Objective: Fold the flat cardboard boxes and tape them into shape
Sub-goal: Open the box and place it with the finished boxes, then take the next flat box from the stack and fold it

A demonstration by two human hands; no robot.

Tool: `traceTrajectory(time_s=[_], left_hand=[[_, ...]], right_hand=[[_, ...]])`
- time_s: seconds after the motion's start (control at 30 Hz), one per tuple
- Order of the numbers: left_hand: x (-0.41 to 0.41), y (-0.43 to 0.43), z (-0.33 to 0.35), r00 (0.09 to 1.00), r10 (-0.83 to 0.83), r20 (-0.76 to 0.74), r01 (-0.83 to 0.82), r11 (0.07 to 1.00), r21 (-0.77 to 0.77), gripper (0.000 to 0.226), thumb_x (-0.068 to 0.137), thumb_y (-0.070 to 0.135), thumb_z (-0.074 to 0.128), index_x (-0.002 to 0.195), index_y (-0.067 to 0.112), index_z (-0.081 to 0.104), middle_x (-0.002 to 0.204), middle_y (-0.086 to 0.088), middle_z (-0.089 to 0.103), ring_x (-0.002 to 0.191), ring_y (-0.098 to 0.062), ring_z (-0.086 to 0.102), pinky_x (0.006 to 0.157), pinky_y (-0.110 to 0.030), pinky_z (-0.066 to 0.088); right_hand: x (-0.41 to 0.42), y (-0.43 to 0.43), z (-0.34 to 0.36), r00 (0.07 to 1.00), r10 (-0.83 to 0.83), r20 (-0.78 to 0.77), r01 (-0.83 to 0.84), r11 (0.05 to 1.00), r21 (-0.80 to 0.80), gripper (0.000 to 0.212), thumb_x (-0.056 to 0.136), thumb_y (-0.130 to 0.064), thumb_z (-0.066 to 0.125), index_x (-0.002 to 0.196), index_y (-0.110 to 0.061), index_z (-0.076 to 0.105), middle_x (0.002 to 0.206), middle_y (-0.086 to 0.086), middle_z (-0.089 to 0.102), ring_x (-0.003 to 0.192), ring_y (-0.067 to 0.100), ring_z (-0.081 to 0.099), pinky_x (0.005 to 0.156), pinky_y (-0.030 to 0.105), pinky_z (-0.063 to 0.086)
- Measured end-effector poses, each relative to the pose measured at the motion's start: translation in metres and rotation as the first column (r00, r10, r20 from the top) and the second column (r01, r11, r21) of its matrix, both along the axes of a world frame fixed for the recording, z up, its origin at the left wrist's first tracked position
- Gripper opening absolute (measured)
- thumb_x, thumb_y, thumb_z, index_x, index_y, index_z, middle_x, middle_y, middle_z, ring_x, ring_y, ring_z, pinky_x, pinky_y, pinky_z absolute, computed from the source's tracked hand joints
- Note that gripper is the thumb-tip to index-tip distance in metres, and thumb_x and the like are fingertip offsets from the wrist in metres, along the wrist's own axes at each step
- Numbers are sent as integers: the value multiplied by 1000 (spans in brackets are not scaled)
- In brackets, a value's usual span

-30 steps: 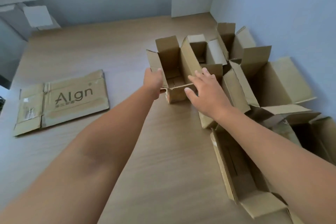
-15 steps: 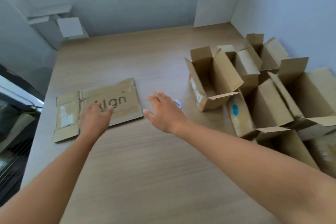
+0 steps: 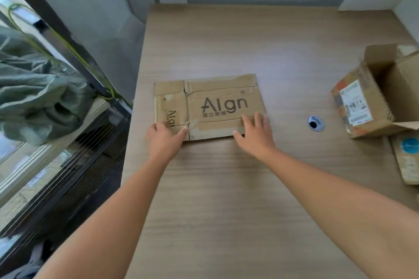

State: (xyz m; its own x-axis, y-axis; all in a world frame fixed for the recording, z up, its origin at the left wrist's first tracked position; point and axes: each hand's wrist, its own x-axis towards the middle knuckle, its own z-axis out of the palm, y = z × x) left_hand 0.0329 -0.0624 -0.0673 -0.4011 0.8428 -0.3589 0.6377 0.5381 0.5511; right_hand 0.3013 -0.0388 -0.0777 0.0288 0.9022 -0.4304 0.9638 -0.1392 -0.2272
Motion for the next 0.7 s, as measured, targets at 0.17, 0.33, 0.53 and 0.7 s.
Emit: traceTrajectory(time_s=[0.17,0.33,0.53,0.7], left_hand=[[-13,9,-9,947,254,198,-257,966,-11,80,87,52,69,147,9,39,142,-13,38,124,-35,50,105,-43,44],[0,-23,-11,905,233,357,-238,971,-28,60,94,40,67,138,12,37,131,-8,56,107,-25,56,88,-37,48],[37,-121,-2,875,161,456,-189,982,16,64,99,34,61,149,18,25,139,-2,49,117,-20,54,105,-38,46],[61,-226,5,869,69,491,-135,986,100,69,99,23,64,155,20,25,153,1,40,134,-14,46,114,-35,39]], right_hand=[[-2,-7,-6,995,-94,13,93,990,106,68,94,-61,49,152,-30,33,167,12,13,155,35,5,123,53,12],[18,-44,7,963,-268,-36,270,952,141,70,89,-62,54,147,-28,35,150,10,31,139,35,30,107,54,34],[75,-121,25,765,-570,-300,596,803,-4,89,91,-61,56,160,-29,9,162,9,25,145,35,31,115,58,31],[129,-211,39,387,-693,-608,726,636,-262,79,92,-60,58,158,-32,25,163,2,27,144,28,35,113,50,34]])
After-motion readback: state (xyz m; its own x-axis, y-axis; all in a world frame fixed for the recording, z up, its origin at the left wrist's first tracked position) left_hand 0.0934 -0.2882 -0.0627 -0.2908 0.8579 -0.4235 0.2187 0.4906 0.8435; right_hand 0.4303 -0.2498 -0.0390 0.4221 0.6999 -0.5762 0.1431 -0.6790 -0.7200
